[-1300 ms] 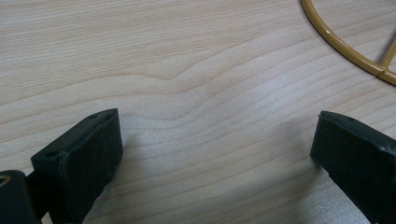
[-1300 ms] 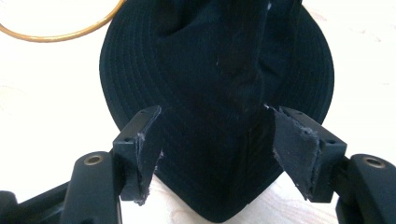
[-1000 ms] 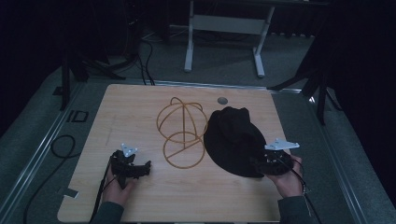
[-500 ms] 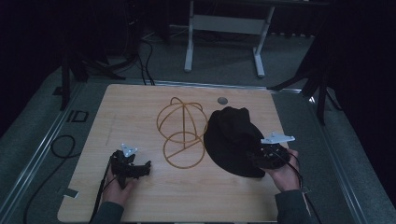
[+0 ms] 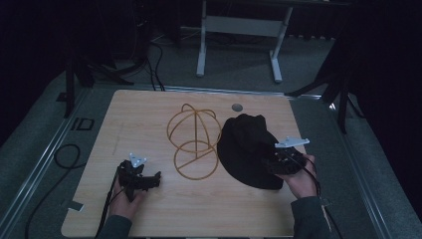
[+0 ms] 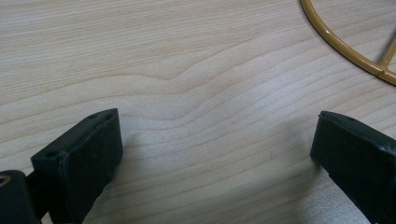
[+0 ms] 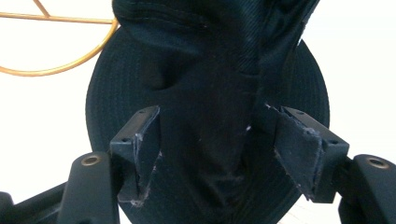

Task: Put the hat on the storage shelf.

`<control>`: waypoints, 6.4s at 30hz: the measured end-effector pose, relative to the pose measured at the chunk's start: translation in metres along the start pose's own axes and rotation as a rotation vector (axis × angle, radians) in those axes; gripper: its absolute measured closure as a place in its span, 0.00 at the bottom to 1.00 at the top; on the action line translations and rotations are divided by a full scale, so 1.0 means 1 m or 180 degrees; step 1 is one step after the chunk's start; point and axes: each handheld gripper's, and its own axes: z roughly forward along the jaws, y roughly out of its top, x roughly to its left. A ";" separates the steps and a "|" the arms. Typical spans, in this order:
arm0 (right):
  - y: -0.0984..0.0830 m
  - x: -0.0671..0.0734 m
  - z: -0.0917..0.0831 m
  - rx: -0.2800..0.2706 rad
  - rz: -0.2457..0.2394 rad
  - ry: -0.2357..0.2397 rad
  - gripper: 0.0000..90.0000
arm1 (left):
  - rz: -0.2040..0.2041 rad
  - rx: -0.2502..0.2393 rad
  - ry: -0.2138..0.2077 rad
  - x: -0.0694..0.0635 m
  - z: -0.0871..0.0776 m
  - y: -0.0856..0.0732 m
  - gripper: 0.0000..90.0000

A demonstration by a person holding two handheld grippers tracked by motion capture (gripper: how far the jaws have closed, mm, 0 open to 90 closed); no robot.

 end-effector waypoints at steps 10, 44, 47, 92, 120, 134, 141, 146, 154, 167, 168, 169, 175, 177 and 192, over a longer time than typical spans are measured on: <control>0.011 -0.006 0.007 0.0138 -0.0035 -0.0061 0.36 | 0.0009 -0.0005 -0.0013 0.000 0.000 0.000 0.03; 0.044 -0.013 0.040 0.0814 -0.0063 0.0184 0.51 | 0.0014 -0.0012 -0.0023 -0.001 0.000 0.000 0.03; 0.048 -0.013 0.042 0.0888 -0.0102 0.0200 0.59 | 0.0024 -0.0001 -0.0026 0.000 0.000 0.000 0.03; 0.074 -0.008 0.033 0.1133 -0.0321 0.0166 0.98 | 0.0034 -0.0018 -0.0039 -0.001 0.001 0.000 0.03; 0.090 -0.004 0.010 0.1066 -0.0480 0.0214 0.98 | 0.0032 -0.0015 -0.0039 -0.001 0.001 0.000 0.03; 0.099 0.003 0.000 0.0998 -0.0568 0.0271 0.98 | 0.0035 -0.0015 -0.0038 -0.001 0.000 0.000 0.03; 0.103 0.007 -0.003 0.0950 -0.0591 0.0313 0.98 | 0.0036 -0.0014 -0.0038 -0.001 0.000 0.000 0.03; 0.106 0.009 -0.006 0.0922 -0.0611 0.0325 0.98 | 0.0036 -0.0015 -0.0038 -0.001 0.000 0.000 0.03; 0.111 0.012 -0.014 0.0870 -0.0627 0.0336 0.98 | 0.0037 -0.0015 -0.0037 -0.001 0.000 0.000 0.03; 0.123 0.012 -0.026 0.0798 -0.0659 0.0345 0.98 | 0.0037 -0.0009 -0.0040 -0.001 0.000 0.000 0.03; 0.124 0.012 -0.027 0.0795 -0.0658 0.0341 0.98 | 0.0035 -0.0008 -0.0040 -0.001 0.000 0.000 0.03; 0.125 0.012 -0.028 0.0785 -0.0660 0.0344 0.98 | 0.0034 -0.0011 -0.0040 -0.001 0.000 0.000 0.03; 0.130 0.010 -0.033 0.0766 -0.0660 0.0344 0.98 | 0.0027 -0.0016 -0.0040 -0.001 0.000 0.000 0.03; 0.131 0.009 -0.035 0.0771 -0.0659 0.0342 0.98 | 0.0027 -0.0017 -0.0040 -0.001 0.000 0.000 0.03; 0.141 0.003 -0.046 0.0729 -0.0656 0.0290 0.98 | 0.0022 -0.0017 -0.0042 -0.001 0.001 0.000 0.03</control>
